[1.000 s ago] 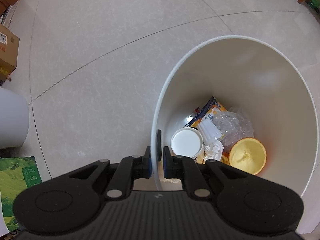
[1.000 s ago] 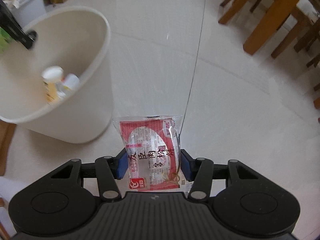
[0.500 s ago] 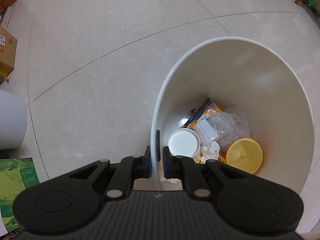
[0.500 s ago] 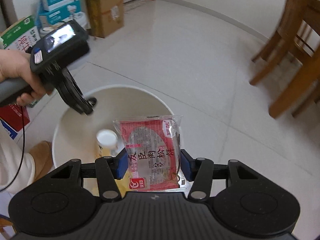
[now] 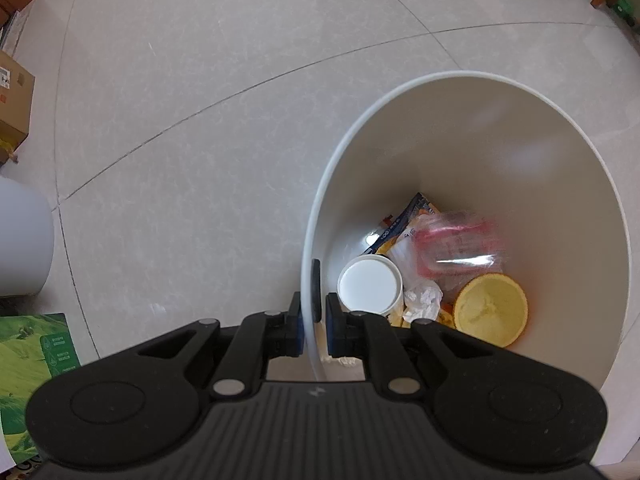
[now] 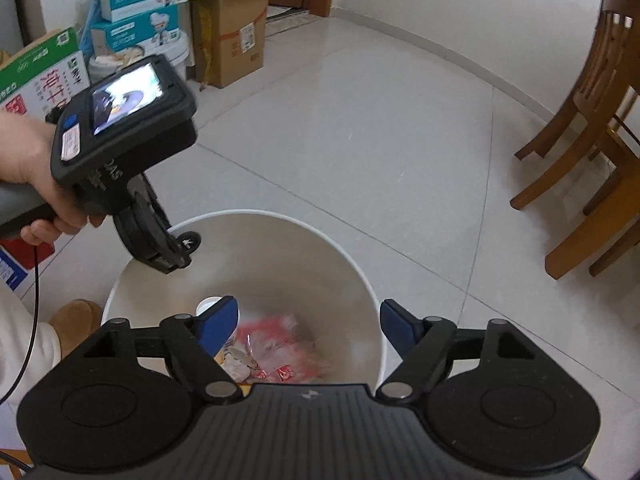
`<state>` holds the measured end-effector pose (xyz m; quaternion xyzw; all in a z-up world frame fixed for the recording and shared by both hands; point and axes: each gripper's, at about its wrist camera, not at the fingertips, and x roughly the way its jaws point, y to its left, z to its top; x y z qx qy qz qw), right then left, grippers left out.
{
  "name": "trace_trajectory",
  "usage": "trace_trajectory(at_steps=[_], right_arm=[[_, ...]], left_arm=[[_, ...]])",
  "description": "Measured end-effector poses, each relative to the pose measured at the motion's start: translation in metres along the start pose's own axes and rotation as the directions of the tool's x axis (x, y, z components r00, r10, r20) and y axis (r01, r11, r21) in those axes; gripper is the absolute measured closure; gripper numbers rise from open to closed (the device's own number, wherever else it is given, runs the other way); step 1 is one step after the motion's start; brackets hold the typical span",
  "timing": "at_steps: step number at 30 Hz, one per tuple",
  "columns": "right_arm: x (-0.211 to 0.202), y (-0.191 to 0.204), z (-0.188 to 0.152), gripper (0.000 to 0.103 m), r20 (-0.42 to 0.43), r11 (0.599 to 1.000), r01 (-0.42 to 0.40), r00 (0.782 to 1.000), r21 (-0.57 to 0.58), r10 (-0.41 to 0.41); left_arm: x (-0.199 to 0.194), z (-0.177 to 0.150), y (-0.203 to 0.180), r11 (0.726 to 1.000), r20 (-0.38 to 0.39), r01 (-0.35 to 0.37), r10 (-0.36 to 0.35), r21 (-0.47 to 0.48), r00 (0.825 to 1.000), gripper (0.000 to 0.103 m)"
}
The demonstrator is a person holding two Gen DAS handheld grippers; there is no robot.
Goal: Collect trash
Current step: 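Carry the wrapper over the bin and release it, then move the right gripper to the crumpled white paper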
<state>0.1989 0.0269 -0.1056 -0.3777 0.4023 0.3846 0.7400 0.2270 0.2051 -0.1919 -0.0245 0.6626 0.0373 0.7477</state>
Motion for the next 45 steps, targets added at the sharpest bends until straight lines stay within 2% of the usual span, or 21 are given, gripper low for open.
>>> trace_trajectory(at_steps=[8,14,22,26,29,31,33,37,43,45], right_arm=[[-0.008,-0.021,-0.009,0.018,-0.008,0.995,0.066,0.998,0.076,-0.065],[-0.024,-0.054,-0.049,0.015,-0.027,0.970,0.124,0.992,0.209,-0.121],[-0.023,-0.109,-0.141,0.014,-0.149,0.861,0.240,0.970,0.449,-0.193],[-0.009,-0.122,-0.181,0.011,-0.200,0.810,0.290,0.956,0.510,-0.216],[0.012,-0.135,-0.213,0.011,-0.278,0.759,0.341,0.936,0.555,-0.216],[0.026,-0.145,-0.236,0.011,-0.329,0.706,0.381,0.919,0.597,-0.218],[0.040,-0.159,-0.261,0.011,-0.362,0.636,0.397,0.912,0.661,-0.192],[0.064,-0.180,-0.306,0.011,-0.414,0.480,0.435,0.897,0.762,-0.156],[0.103,-0.197,-0.350,0.011,-0.487,0.276,0.497,0.867,0.823,-0.110],[0.112,-0.199,-0.363,0.011,-0.495,0.221,0.504,0.863,0.835,-0.099]], left_arm=[[0.002,-0.001,-0.002,1.000,0.000,-0.003,0.003,-0.003,1.000,0.095],[0.003,-0.002,0.001,1.000,-0.003,0.006,-0.006,-0.010,1.000,0.095],[0.002,-0.001,0.001,1.000,-0.004,0.008,-0.008,-0.013,1.000,0.095],[0.002,-0.002,0.002,1.000,-0.002,0.015,-0.015,-0.011,1.000,0.095],[0.001,-0.003,0.003,1.000,-0.001,0.018,-0.018,-0.011,1.000,0.095],[0.001,-0.003,0.004,1.000,-0.002,0.019,-0.019,-0.008,1.000,0.095],[0.001,-0.004,0.005,1.000,-0.006,0.023,-0.023,-0.006,1.000,0.095],[0.001,-0.004,0.007,0.999,-0.014,0.039,-0.039,-0.025,0.999,0.095],[0.001,-0.004,0.004,0.999,-0.008,0.034,-0.034,-0.018,0.999,0.095],[0.000,-0.005,0.006,0.999,-0.005,0.036,-0.036,-0.022,0.999,0.095]])
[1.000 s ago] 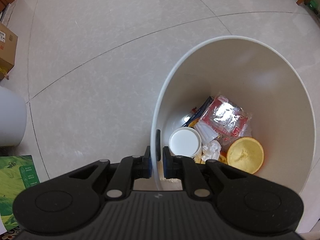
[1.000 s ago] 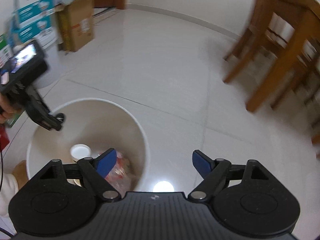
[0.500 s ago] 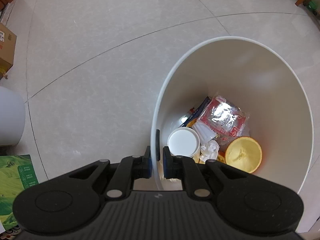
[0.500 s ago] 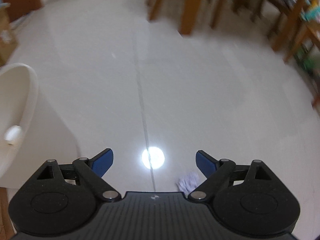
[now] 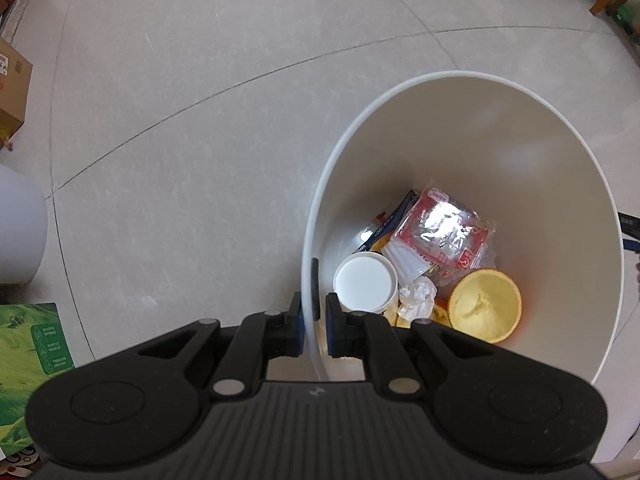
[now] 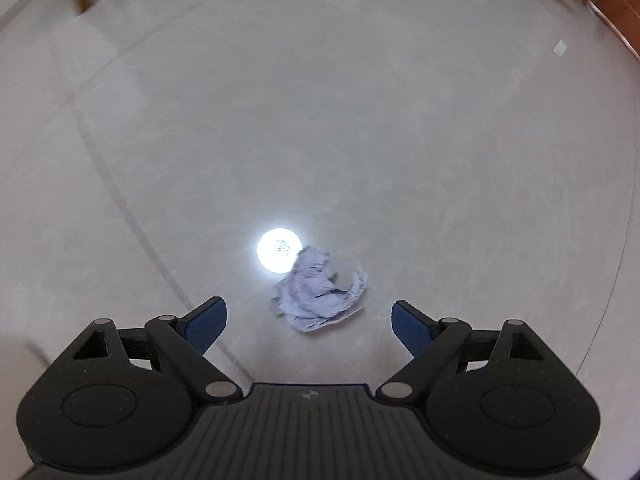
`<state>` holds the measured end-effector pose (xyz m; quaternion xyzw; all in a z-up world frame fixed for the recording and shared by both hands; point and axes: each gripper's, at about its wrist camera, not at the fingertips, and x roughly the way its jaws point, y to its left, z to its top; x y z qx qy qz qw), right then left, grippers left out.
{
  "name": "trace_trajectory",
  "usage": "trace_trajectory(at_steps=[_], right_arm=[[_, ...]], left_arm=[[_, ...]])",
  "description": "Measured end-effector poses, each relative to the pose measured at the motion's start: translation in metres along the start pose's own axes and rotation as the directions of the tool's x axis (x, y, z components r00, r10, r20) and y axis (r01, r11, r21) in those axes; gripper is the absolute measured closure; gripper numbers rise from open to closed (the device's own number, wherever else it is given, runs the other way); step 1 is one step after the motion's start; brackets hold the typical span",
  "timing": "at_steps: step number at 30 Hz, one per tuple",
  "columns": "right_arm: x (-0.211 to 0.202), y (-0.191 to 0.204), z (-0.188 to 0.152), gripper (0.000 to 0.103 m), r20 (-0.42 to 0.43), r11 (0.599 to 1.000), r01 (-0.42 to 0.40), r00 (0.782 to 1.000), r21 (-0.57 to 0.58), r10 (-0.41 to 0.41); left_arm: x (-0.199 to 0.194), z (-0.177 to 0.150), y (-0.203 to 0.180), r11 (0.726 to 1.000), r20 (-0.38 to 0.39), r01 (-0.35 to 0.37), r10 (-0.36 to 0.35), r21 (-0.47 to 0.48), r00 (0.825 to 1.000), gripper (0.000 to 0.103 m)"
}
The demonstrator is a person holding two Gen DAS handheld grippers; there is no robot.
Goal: Collect trash
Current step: 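Move the right gripper to the crumpled white paper, then grasp the crumpled white paper with the right gripper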
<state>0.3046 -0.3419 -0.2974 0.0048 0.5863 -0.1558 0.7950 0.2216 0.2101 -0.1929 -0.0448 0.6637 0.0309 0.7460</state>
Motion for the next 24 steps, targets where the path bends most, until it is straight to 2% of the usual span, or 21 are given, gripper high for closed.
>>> trace_trajectory(at_steps=[8,17,20,24], right_arm=[[0.049,-0.005,0.006,0.011,-0.031,0.977,0.025,0.999,0.211,-0.018],[0.073,0.006,0.007,0.012,-0.025,0.966,0.074,0.997,0.248,-0.070],[0.081,0.006,0.015,0.016,-0.026,0.961,0.074,0.997,0.267,-0.070],[0.082,0.004,0.017,0.028,-0.030,0.959,0.081,0.997,0.271,-0.075]], left_arm=[[-0.002,-0.001,0.001,1.000,0.002,0.005,-0.005,0.005,1.000,0.095],[-0.001,0.000,0.000,1.000,0.002,0.001,-0.001,0.007,1.000,0.095],[-0.002,0.000,0.000,1.000,0.003,0.000,0.000,0.007,1.000,0.095],[-0.002,0.000,0.001,1.000,0.003,0.000,0.000,0.008,1.000,0.095]])
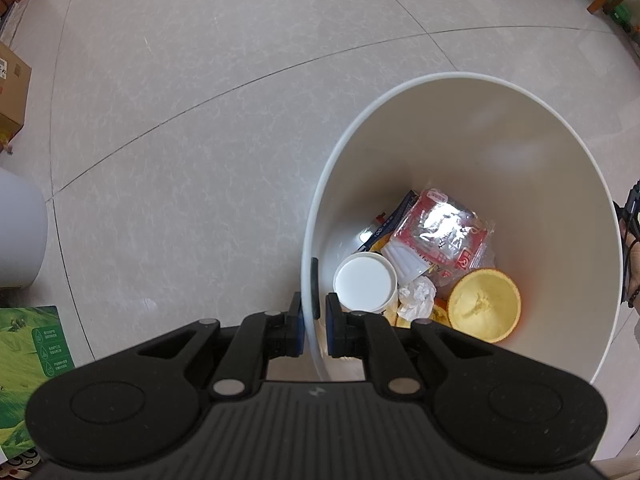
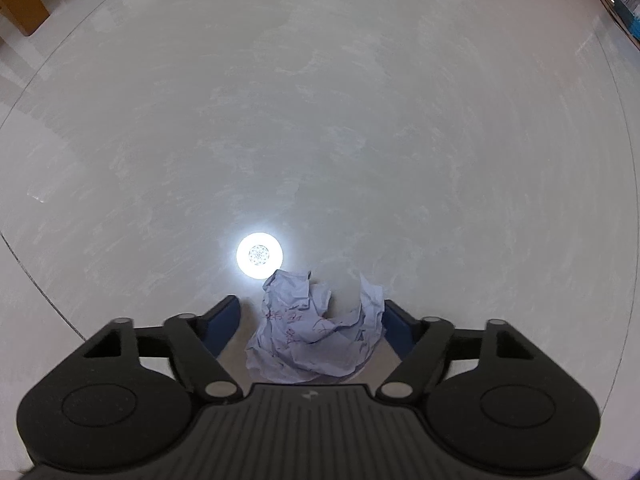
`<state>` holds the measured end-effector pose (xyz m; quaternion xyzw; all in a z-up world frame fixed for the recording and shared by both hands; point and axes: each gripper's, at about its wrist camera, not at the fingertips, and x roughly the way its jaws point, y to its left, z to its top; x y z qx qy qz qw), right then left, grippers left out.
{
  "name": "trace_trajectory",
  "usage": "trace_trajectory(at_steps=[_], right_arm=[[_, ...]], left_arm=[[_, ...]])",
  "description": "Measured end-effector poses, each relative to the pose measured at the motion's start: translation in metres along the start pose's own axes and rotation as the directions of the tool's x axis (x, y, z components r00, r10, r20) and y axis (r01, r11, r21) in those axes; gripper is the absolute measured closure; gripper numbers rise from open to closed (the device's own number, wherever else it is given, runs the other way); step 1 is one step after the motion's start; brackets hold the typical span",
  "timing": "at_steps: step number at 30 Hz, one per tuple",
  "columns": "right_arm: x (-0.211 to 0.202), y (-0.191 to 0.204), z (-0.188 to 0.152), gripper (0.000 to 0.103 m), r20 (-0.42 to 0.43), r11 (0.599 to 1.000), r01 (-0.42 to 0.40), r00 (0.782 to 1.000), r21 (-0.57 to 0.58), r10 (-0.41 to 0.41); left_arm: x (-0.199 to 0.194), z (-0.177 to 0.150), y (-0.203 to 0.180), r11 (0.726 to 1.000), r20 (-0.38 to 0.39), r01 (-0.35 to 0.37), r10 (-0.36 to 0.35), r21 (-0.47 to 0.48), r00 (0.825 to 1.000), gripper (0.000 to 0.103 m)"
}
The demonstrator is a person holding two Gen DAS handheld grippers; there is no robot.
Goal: Collect trash
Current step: 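Grasp the crumpled white paper with the right gripper, then carry the crumpled paper over the bin and release it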
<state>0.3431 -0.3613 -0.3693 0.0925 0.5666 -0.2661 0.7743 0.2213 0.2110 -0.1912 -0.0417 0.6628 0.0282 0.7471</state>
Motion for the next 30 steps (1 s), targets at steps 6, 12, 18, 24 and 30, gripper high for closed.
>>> trace_trajectory(at_steps=[6,12,18,24,30], right_arm=[[0.004,-0.011,0.001,0.040,-0.005,1.000,0.015,1.000,-0.019,-0.015],[-0.015,-0.015,-0.001,0.045,-0.010,0.998,0.010,1.000,-0.059,-0.010],[-0.057,-0.010,-0.010,0.046,-0.002,0.986,-0.004,1.000,-0.167,0.004],[-0.129,-0.001,-0.032,0.046,-0.004,0.946,-0.039,0.999,-0.323,0.040],[-0.215,0.017,-0.063,0.046,-0.010,0.887,-0.108,0.993,-0.450,0.116]], left_arm=[[0.000,0.000,0.000,1.000,-0.002,0.000,0.000,-0.003,1.000,0.095],[0.001,0.000,0.000,1.000,0.001,0.000,0.000,-0.002,1.000,0.095],[0.000,-0.001,-0.002,1.000,0.009,-0.008,0.008,0.006,1.000,0.095],[0.001,-0.001,-0.002,1.000,0.011,-0.009,0.009,0.004,1.000,0.095],[0.006,-0.005,-0.007,0.999,0.023,-0.041,0.040,0.034,0.999,0.095]])
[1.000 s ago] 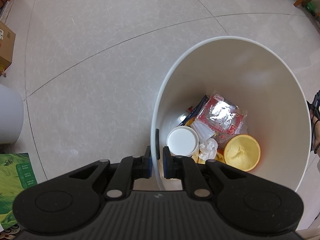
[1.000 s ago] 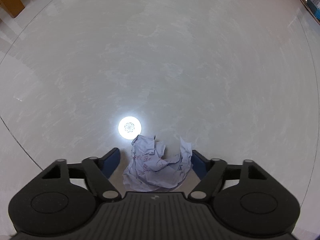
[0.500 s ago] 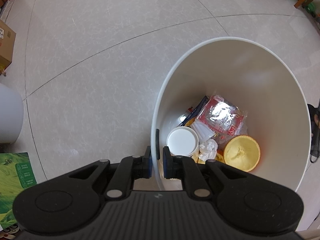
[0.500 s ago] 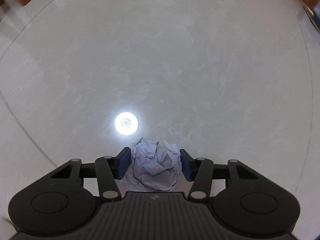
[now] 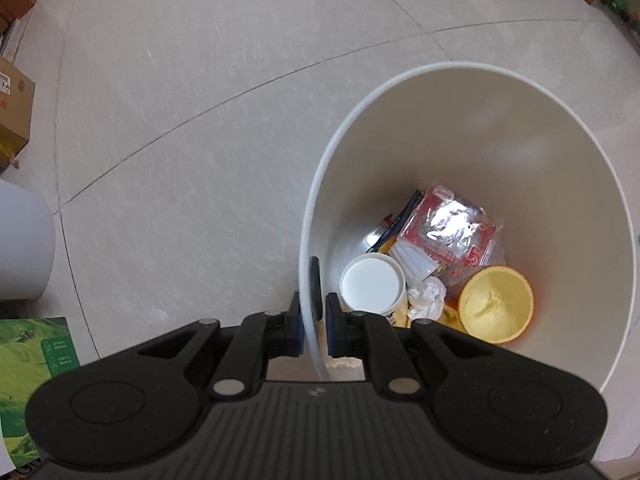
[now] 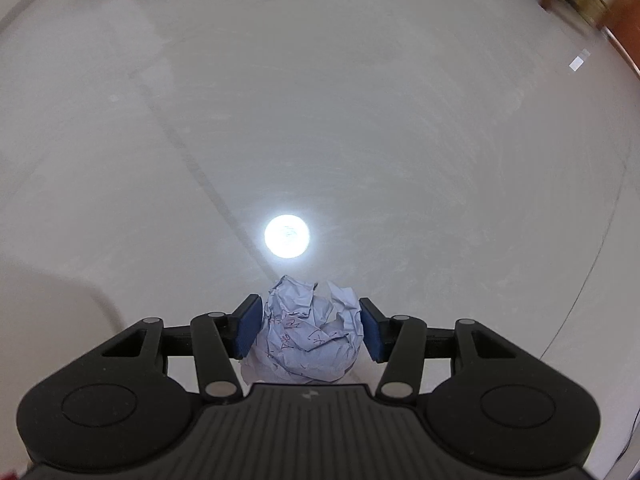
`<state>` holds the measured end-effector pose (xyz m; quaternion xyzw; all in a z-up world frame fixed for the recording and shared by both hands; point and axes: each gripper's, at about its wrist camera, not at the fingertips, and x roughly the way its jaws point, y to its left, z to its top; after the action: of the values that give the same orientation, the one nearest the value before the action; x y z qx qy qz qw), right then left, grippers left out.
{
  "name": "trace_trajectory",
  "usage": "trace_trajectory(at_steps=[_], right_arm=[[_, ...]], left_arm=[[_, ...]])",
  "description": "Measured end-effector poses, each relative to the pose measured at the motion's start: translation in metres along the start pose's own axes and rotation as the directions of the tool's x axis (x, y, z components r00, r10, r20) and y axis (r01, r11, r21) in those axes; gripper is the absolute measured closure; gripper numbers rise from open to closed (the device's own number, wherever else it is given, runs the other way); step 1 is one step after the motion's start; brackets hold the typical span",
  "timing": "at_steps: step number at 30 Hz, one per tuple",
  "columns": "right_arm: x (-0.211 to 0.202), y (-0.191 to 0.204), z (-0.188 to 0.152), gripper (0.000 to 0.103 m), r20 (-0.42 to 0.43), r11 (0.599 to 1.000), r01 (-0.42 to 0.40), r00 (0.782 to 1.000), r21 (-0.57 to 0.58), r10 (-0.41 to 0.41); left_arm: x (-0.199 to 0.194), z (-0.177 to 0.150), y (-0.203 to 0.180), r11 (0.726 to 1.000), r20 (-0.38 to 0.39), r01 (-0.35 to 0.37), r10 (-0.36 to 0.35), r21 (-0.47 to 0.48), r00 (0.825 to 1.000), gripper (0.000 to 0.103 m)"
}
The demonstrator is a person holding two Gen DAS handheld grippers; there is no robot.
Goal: Collect trash
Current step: 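Carry the crumpled paper over the bin and release it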
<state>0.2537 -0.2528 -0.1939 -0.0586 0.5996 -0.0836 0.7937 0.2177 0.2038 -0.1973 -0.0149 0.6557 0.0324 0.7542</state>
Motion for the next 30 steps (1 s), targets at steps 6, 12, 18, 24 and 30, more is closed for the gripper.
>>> trace_trajectory(at_steps=[6,12,18,24,30], right_arm=[[-0.083,0.050,-0.012,0.046,0.022,0.979,-0.087,0.995,-0.184,0.092],[-0.147,0.110,-0.026,0.046,0.022,0.916,-0.162,0.983,-0.366,0.182],[-0.182,0.167,-0.039,0.046,0.015,0.840,-0.192,0.973,-0.507,0.232],[-0.199,0.222,-0.050,0.046,0.001,0.787,-0.227,0.960,-0.574,0.279],[-0.190,0.250,-0.058,0.046,-0.024,0.754,-0.245,0.956,-0.609,0.291]], left_arm=[[0.001,0.001,0.002,1.000,-0.003,0.008,-0.008,-0.021,1.000,0.095],[0.001,0.000,0.002,1.000,-0.003,0.005,-0.005,-0.029,1.000,0.095],[0.000,0.000,0.002,1.000,-0.002,0.001,-0.001,-0.024,1.000,0.095],[0.001,0.000,0.001,1.000,-0.002,-0.005,0.005,-0.023,1.000,0.095],[0.001,0.000,0.001,1.000,-0.002,-0.002,0.002,-0.023,1.000,0.095]])
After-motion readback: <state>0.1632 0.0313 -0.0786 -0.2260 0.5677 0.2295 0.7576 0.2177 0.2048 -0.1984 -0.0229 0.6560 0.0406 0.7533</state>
